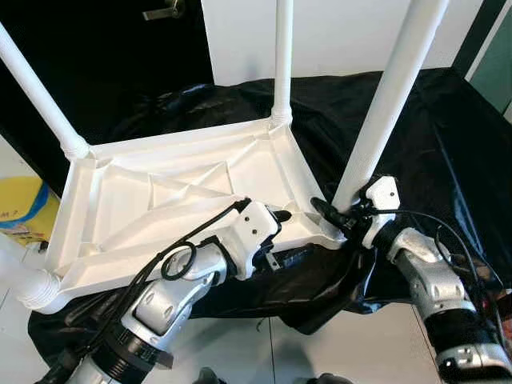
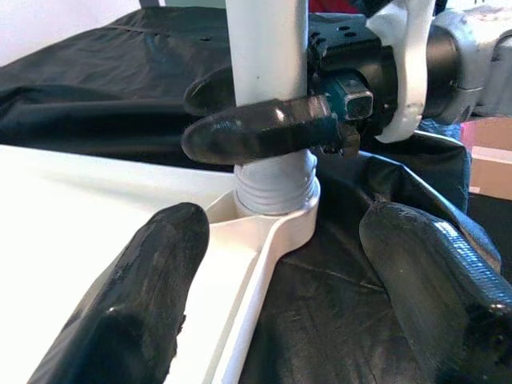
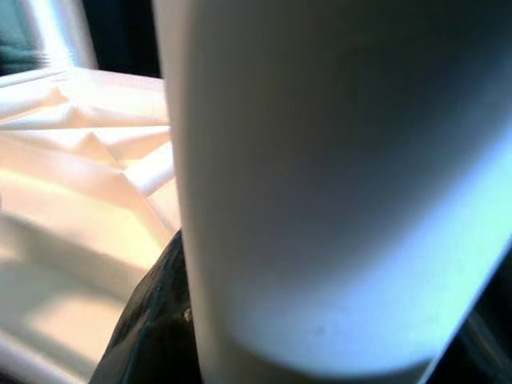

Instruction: Building children table

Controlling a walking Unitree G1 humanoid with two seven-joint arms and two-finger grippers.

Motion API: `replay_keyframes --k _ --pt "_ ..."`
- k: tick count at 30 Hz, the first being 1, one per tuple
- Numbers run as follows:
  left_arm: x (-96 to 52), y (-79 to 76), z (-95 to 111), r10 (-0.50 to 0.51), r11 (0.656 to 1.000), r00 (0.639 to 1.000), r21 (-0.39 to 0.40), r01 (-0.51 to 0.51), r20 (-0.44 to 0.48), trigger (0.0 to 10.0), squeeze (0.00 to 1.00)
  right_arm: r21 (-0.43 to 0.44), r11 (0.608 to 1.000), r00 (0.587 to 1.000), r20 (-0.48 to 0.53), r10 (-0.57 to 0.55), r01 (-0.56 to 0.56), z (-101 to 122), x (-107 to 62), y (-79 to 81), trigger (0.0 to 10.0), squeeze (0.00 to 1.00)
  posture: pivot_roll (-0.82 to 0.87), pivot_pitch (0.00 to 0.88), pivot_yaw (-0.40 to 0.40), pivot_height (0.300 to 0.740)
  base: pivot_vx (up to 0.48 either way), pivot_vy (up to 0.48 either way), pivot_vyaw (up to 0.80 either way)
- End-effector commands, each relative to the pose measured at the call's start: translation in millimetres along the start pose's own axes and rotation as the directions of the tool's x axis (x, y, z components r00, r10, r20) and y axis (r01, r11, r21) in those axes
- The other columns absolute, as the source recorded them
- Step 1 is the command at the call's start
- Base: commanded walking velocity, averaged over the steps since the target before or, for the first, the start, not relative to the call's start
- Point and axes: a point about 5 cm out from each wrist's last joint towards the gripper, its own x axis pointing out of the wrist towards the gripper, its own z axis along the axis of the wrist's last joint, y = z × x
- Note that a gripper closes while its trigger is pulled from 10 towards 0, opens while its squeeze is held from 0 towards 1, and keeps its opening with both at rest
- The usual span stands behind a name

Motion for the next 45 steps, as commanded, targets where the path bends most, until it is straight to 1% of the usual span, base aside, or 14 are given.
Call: replay_keyframes --k 1,10,12,14,15,16,17,21,31,32,33,34,43,45 --pt "-2.1 -1.6 -1 -0.074 0.997 0.997 0.006 0.074 -0.002 10.0 0.0 0.009 0.994 0.99 -0.099 -0.106 0.107 -17 -9.4 0.1 10.0 0.0 -0.08 0.097 0.016 0.74 0.0 0.0 0.0" --pt "-1.3 0.0 0 -0.061 0.998 0.998 0.002 0.061 0.003 10.0 0.0 0.118 0.949 0.955 -0.071 -0.286 0.293 -12 -9.4 26.9 10.0 0.0 -0.08 0.098 0.017 0.74 0.0 0.0 0.0" --pt "-0.7 0.8 1 -0.056 0.998 0.998 0.0 0.056 0.007 10.0 0.0 0.128 0.891 0.9 -0.089 -0.426 0.435 -12 -10.1 33.3 10.0 0.0 -0.08 0.101 0.025 0.74 0.0 0.0 0.0" --pt "-0.7 0.8 1 -0.056 0.998 0.998 0.0 0.056 0.007 10.0 0.0 0.128 0.891 0.9 -0.089 -0.426 0.435 -12 -10.1 33.3 10.0 0.0 -0.08 0.101 0.025 0.74 0.0 0.0 0.0" --pt "0.0 0.9 2 -0.056 0.998 0.998 -0.002 0.056 0.01 10.0 0.0 0.122 0.845 0.853 -0.113 -0.509 0.52 -13 -11.8 35.3 10.0 0.0 -0.08 0.099 0.025 0.74 0.0 0.0 0.0" --pt "0.0 0.9 2 -0.056 0.998 0.998 -0.002 0.056 0.01 10.0 0.0 0.122 0.845 0.853 -0.113 -0.509 0.52 -13 -11.8 35.3 10.0 0.0 -0.08 0.099 0.025 0.74 0.0 0.0 0.0" --pt "0.5 1.0 2 -0.058 0.998 0.998 -0.005 0.058 0.013 10.0 0.0 0.119 0.807 0.815 -0.139 -0.563 0.578 -14 -13.0 37.4 10.0 0.0 -0.08 0.099 0.026 0.74 0.0 0.0 0.0" --pt "1.6 1.9 3 -0.063 0.998 0.998 -0.008 0.063 0.019 10.0 0.0 0.112 0.777 0.784 -0.147 -0.603 0.619 -12 -14.3 39.0 10.0 0.0 -0.08 0.093 0.034 0.74 0.0 0.0 0.0" --pt "2.3 4.6 6 -0.071 0.997 0.997 0.001 0.071 0.022 10.0 0.0 0.099 0.774 0.78 -0.124 -0.614 0.625 -5 -12.9 43.3 10.0 0.0 -0.07 0.078 0.042 0.74 0.0 0.0 0.0" --pt "2.3 4.1 6 -0.072 0.997 0.997 0.003 0.072 0.022 10.0 0.0 0.095 0.774 0.779 -0.122 -0.615 0.626 -4 -13.1 42.7 10.0 0.39 -0.07 0.075 0.036 0.74 0.0 0.0 0.0" --pt "2.3 4.1 6 -0.072 0.997 0.997 0.003 0.072 0.022 10.0 0.0 0.095 0.774 0.779 -0.122 -0.615 0.626 -4 -13.1 42.7 10.0 0.39 -0.07 0.075 0.036 0.74 0.0 0.0 0.0" --pt "2.2 3.6 6 -0.072 0.997 0.997 0.004 0.072 0.023 10.0 0.0 0.093 0.775 0.779 -0.119 -0.615 0.626 -3 -13.1 41.9 10.0 1.0 -0.07 0.073 0.03 0.74 0.0 0.0 0.0" --pt "2.5 3.2 6 -0.063 0.998 0.998 0.007 0.063 0.025 10.0 0.0 0.072 0.806 0.81 -0.064 -0.583 0.587 6 -12.1 34.9 10.0 1.0 -0.06 0.062 0.014 0.74 0.0 0.0 0.0" --pt "2.7 3.0 7 -0.059 0.998 0.998 0.006 0.059 0.028 10.0 0.0 0.073 0.833 0.836 -0.047 -0.547 0.549 8 -13.3 30.5 10.0 1.0 -0.06 0.06 0.01 0.74 0.0 0.0 0.0"
